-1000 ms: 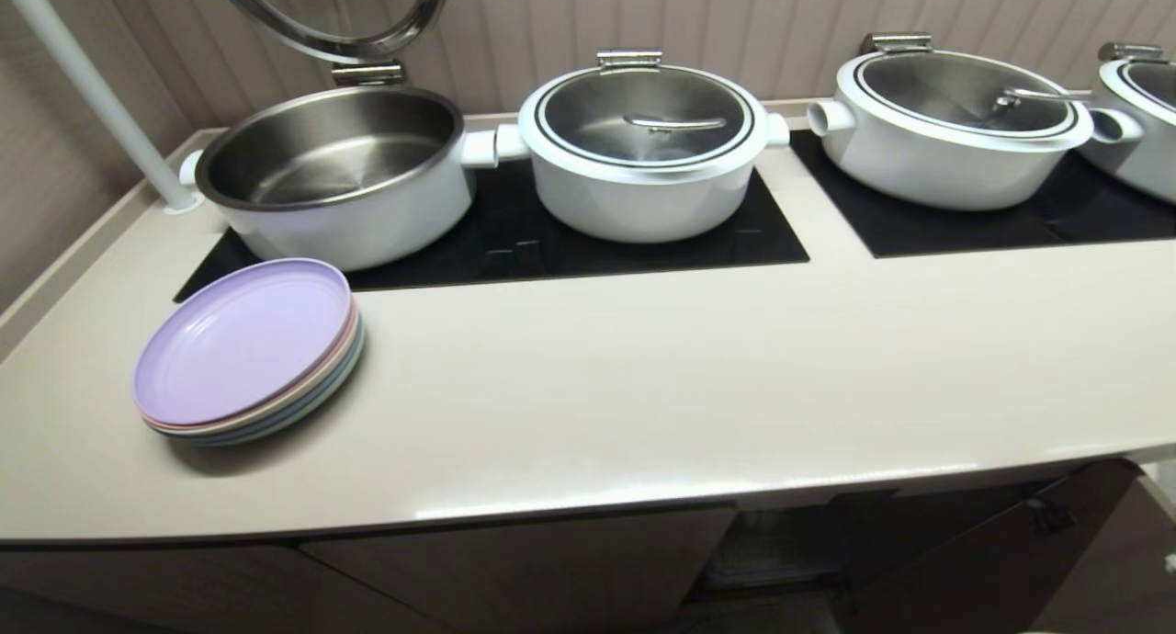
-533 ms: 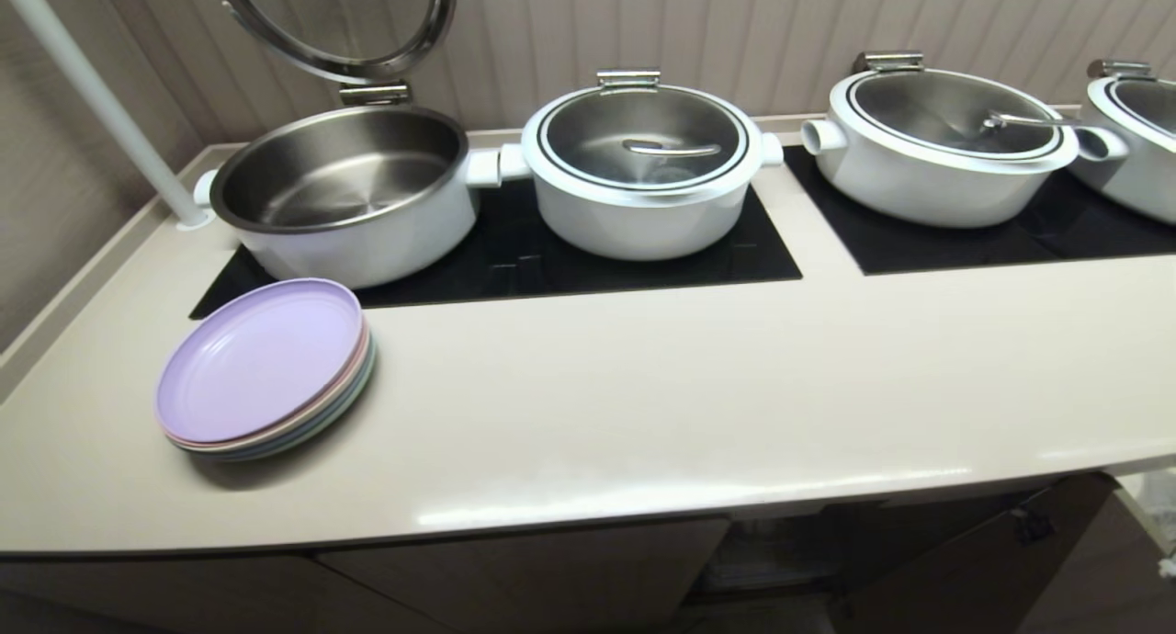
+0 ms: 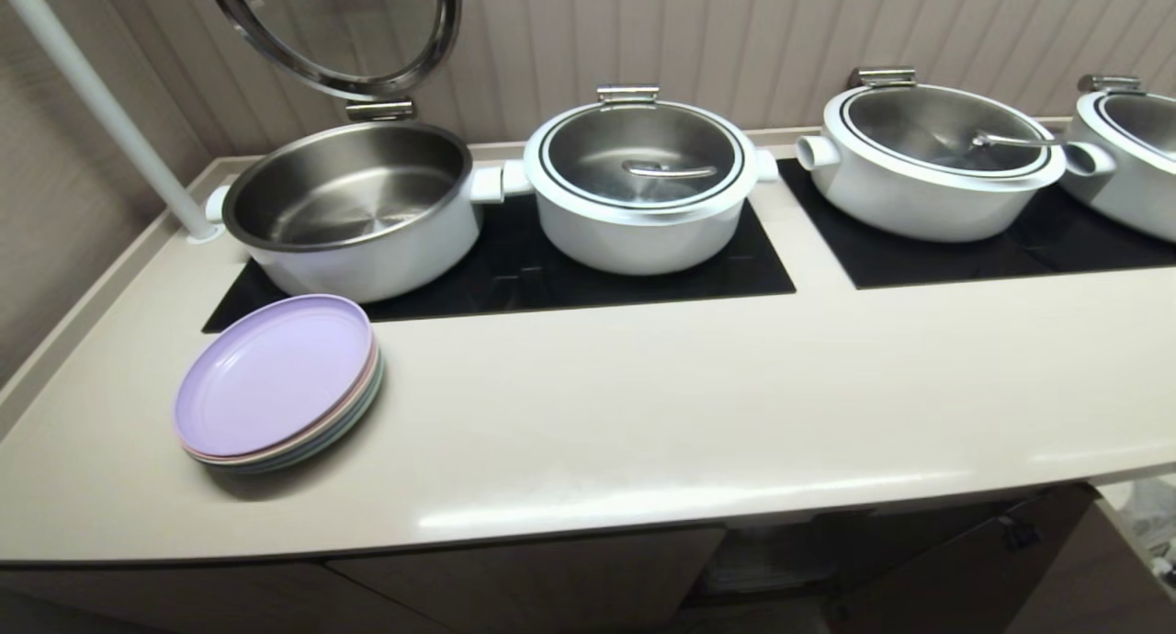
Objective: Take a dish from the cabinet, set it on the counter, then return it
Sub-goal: Place it on the table
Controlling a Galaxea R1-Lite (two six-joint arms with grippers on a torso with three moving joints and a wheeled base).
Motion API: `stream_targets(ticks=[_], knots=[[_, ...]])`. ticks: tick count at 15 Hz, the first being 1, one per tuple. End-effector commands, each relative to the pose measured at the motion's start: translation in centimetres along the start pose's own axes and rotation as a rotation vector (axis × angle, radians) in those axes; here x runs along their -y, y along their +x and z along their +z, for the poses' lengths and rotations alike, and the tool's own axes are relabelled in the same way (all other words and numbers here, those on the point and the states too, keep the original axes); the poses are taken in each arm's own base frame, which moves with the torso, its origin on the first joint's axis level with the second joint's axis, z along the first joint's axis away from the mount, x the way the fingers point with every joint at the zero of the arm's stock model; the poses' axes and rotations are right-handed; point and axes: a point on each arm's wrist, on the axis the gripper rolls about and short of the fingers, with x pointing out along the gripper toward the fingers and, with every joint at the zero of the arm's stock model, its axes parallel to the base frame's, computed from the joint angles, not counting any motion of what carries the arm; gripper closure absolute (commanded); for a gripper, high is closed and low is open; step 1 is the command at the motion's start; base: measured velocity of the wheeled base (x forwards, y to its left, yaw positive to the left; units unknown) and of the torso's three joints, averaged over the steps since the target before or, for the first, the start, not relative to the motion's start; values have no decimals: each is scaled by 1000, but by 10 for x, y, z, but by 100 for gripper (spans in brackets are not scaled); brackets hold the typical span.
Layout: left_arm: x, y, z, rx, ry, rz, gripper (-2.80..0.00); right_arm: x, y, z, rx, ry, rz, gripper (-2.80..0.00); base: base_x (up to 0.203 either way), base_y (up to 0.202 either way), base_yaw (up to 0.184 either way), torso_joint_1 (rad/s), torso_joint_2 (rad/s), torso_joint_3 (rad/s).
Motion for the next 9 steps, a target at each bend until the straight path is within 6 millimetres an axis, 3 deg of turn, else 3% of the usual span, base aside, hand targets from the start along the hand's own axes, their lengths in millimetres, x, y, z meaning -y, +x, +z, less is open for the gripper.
stream_targets(ticks=[1,9], knots=[[0,0,0,0,-1,1,0,0,1,0,-14,2,5,0,0,0,0,80,-166,-80],[0,0,0,0,-1,1,0,1,2,3,-42,11,3,0,0,0,0,32,-64,-33]])
